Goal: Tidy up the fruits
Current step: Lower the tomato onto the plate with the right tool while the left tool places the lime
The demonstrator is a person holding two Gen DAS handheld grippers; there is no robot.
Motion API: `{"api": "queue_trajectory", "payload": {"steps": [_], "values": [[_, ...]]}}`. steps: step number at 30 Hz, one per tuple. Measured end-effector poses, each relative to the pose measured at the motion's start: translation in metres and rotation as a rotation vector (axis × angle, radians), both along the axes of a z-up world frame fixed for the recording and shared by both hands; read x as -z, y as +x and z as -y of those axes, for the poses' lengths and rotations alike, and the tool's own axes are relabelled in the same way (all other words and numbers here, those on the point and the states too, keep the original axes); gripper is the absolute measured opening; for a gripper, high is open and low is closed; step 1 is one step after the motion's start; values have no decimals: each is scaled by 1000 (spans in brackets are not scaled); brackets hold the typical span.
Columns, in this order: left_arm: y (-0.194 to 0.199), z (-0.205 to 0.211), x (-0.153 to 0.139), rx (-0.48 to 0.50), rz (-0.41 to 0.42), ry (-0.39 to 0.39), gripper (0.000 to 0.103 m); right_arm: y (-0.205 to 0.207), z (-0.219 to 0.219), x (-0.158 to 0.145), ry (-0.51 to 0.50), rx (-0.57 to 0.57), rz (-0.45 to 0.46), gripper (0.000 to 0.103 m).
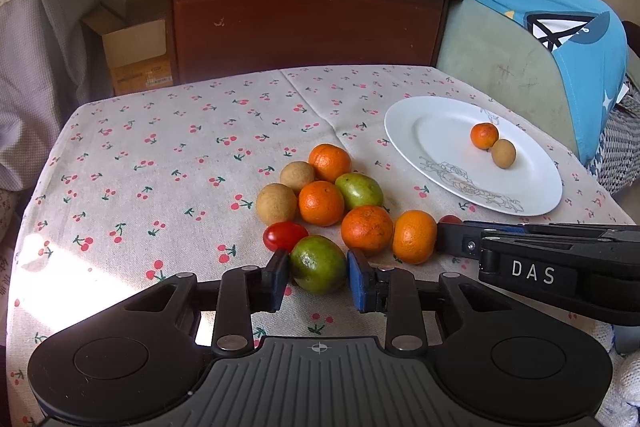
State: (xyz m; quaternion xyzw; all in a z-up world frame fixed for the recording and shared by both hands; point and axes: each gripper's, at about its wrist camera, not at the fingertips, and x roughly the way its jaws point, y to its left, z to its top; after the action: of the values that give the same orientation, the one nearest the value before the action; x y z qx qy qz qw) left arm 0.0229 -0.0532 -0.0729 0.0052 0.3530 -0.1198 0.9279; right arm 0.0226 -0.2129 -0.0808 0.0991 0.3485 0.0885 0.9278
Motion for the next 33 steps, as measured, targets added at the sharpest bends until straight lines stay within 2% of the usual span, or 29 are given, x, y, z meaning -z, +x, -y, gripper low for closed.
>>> {"api": "queue_trajectory", "payload": {"steps": [13,20,28,33], "values": [[-10,-3,-7,-9,3,8,29,-14,6,-12,8,11,13,19],[-16,-3,-14,-6,2,-17,29,-24,8,-24,20,6,40,19],[-14,2,-45,8,60,-106,29,-32,43,-52,72,142,134,19],[-1,15,-51,35,56,-133,29,-26,61,-51,105,234,120,19]]}}
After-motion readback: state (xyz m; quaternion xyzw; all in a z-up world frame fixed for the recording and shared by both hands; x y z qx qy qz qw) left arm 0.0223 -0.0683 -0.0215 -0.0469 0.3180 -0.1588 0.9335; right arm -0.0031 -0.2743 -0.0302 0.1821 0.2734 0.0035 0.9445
